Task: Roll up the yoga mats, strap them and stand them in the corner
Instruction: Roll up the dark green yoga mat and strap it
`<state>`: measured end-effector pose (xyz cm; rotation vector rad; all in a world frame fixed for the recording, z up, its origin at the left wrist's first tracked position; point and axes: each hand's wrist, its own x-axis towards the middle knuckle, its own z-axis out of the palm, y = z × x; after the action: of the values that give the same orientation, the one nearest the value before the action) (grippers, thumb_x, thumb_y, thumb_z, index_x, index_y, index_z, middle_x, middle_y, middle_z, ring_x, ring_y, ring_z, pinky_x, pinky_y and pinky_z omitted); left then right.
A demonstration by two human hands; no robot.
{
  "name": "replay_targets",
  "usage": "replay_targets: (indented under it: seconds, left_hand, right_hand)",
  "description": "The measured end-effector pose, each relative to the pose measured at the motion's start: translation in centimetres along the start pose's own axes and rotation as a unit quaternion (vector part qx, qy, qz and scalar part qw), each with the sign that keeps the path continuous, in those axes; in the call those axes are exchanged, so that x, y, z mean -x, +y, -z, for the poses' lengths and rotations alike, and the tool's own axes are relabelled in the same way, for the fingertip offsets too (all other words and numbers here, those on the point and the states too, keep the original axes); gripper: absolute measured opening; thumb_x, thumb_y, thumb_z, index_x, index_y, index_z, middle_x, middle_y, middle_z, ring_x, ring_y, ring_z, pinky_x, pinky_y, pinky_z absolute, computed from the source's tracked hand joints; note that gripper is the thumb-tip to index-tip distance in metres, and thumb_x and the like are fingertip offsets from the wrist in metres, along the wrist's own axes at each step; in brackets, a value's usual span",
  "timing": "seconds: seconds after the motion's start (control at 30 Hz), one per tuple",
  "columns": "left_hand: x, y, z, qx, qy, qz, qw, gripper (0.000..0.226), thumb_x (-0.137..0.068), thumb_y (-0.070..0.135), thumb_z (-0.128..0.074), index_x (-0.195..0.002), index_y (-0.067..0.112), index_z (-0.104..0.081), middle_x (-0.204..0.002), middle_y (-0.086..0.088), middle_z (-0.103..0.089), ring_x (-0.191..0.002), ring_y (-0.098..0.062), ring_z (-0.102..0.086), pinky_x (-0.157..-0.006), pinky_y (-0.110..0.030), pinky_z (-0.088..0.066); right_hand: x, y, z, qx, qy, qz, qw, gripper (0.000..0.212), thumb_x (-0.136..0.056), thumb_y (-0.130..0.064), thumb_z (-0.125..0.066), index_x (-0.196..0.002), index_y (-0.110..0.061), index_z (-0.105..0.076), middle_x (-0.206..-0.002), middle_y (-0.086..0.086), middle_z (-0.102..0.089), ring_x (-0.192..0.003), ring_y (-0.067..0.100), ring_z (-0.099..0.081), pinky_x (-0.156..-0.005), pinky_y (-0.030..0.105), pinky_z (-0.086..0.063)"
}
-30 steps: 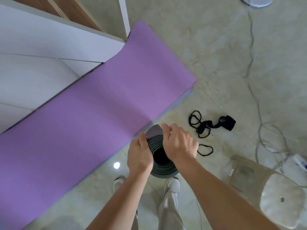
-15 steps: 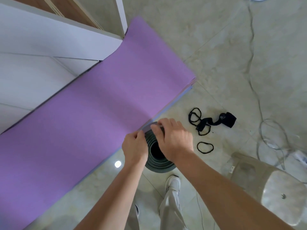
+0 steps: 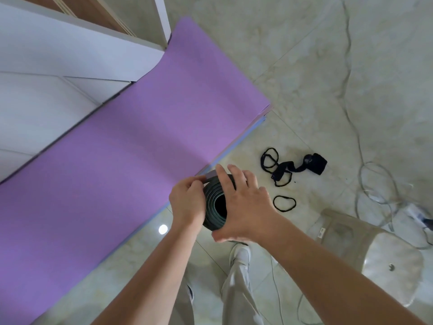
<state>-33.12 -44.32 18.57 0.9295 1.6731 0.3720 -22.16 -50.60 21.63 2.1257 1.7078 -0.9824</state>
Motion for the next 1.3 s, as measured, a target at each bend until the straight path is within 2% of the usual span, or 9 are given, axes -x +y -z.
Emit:
replay_targets:
  seconds: [0.27,0.4,0.63,0.77,0.87,0.93,1.0,1.13,1.3]
  left_hand:
    - [-2.1,1.0,0.4,-0.172,-0.13,-0.149,0.965,0.031,-0.092,0.009,-0.065,-0.083,0.038,-0.072,-0.087,0.013,-0.071,-0.08,-0.002,-0.066,-0.077,-0.019,-0.049]
    - [-1.4,0.4,0.6,-0.312,-0.078,-0.265,0.909,0.019,-0.094,0.012,-0.061,-0.101,0.018,-0.078,-0.091,0.005,-0.068,-0.095,-0.019,-0.058,-0.079,-0.027,-0.037]
    - [1.7,-3.3,1.1,-0.25,-0.095,-0.419,0.868,0.015,-0.083,0.022,-0.065,-0.092,0.031,-0.073,-0.082,0.021,-0.061,-0.088,-0.003,-0.052,-0.077,-0.017,-0.039]
    - [2.1,-3.9,4.4,-0.23,-0.326,-0.29,0.87,0.077,-0.076,0.033,-0.076,-0.144,0.042,-0.041,-0.149,0.027,-0.039,-0.142,0.004,-0.031,-0.116,-0.016,-0.023]
    - [-0.5,-5.5,6.6,-0.506,-0.306,-0.281,0.756,0.15,-0.054,0.063,-0.086,-0.15,0.037,0.026,-0.159,0.025,0.023,-0.148,0.002,0.023,-0.122,-0.032,0.015]
    - [-2.5,-6.2,7.3,-0.574,-0.264,-0.269,0.727,0.166,-0.043,0.073,-0.085,-0.139,0.031,0.044,-0.159,0.015,0.03,-0.147,-0.007,0.03,-0.121,-0.043,0.02]
    - [-4.1,-6.7,7.3,-0.562,-0.264,-0.238,0.747,0.171,-0.04,0.067,-0.09,-0.141,0.03,0.043,-0.157,0.017,0.025,-0.144,-0.011,0.032,-0.119,-0.043,0.02]
    - [-6.1,-8.5,7.1,-0.45,-0.3,-0.168,0.825,0.154,-0.041,0.056,-0.094,-0.142,0.064,0.022,-0.161,0.026,-0.006,-0.153,-0.014,0.007,-0.125,-0.045,-0.01]
    - [-8.2,-12.0,2.5,-0.454,-0.285,-0.205,0.819,0.156,-0.049,0.056,-0.093,-0.154,0.037,0.021,-0.156,0.016,-0.016,-0.147,-0.008,-0.018,-0.119,-0.027,-0.021]
  right_hand:
    - [0.0,0.6,-0.3,0.016,-0.016,-0.064,0.998,0.143,-0.057,-0.076,-0.067,-0.142,-0.031,0.039,-0.157,0.004,0.032,-0.147,0.037,0.022,-0.113,0.068,-0.008]
    - [0.4,1.2,-0.1,-0.02,0.028,-0.043,0.998,0.135,-0.056,-0.07,-0.069,-0.147,-0.036,0.026,-0.154,0.002,0.003,-0.138,0.032,-0.014,-0.095,0.051,-0.045]
    - [4.4,6.2,-2.2,-0.084,0.122,0.046,0.988,0.097,-0.049,-0.064,-0.064,-0.136,-0.05,-0.021,-0.124,-0.015,-0.035,-0.114,0.013,-0.04,-0.077,0.036,-0.054]
    - [4.0,8.3,-0.8,-0.16,0.104,0.085,0.978,0.092,-0.047,-0.062,-0.066,-0.132,-0.053,-0.031,-0.123,-0.024,-0.041,-0.114,0.002,-0.042,-0.082,0.034,-0.049]
    - [2.7,9.5,0.7,-0.283,0.076,0.107,0.95,0.09,-0.046,-0.046,-0.076,-0.129,-0.053,-0.042,-0.121,-0.027,-0.05,-0.116,0.0,-0.049,-0.092,0.037,-0.049]
    - [1.9,10.2,1.1,-0.373,0.046,0.112,0.92,0.089,-0.045,-0.034,-0.081,-0.127,-0.049,-0.05,-0.119,-0.025,-0.057,-0.115,0.0,-0.056,-0.093,0.028,-0.048]
    - [0.6,10.8,0.8,-0.435,0.03,0.122,0.891,0.089,-0.043,-0.03,-0.082,-0.127,-0.04,-0.054,-0.116,-0.021,-0.063,-0.112,0.002,-0.06,-0.09,0.019,-0.047]
    - [-2.6,12.5,-2.3,-0.522,0.039,0.126,0.843,0.089,-0.044,-0.027,-0.084,-0.129,-0.024,-0.057,-0.122,0.002,-0.065,-0.116,0.022,-0.062,-0.095,0.038,-0.052]
    - [-8.0,16.5,-7.6,-0.577,0.074,0.122,0.804,0.089,-0.04,-0.026,-0.082,-0.127,-0.018,-0.059,-0.118,0.006,-0.067,-0.111,0.024,-0.064,-0.088,0.035,-0.051]
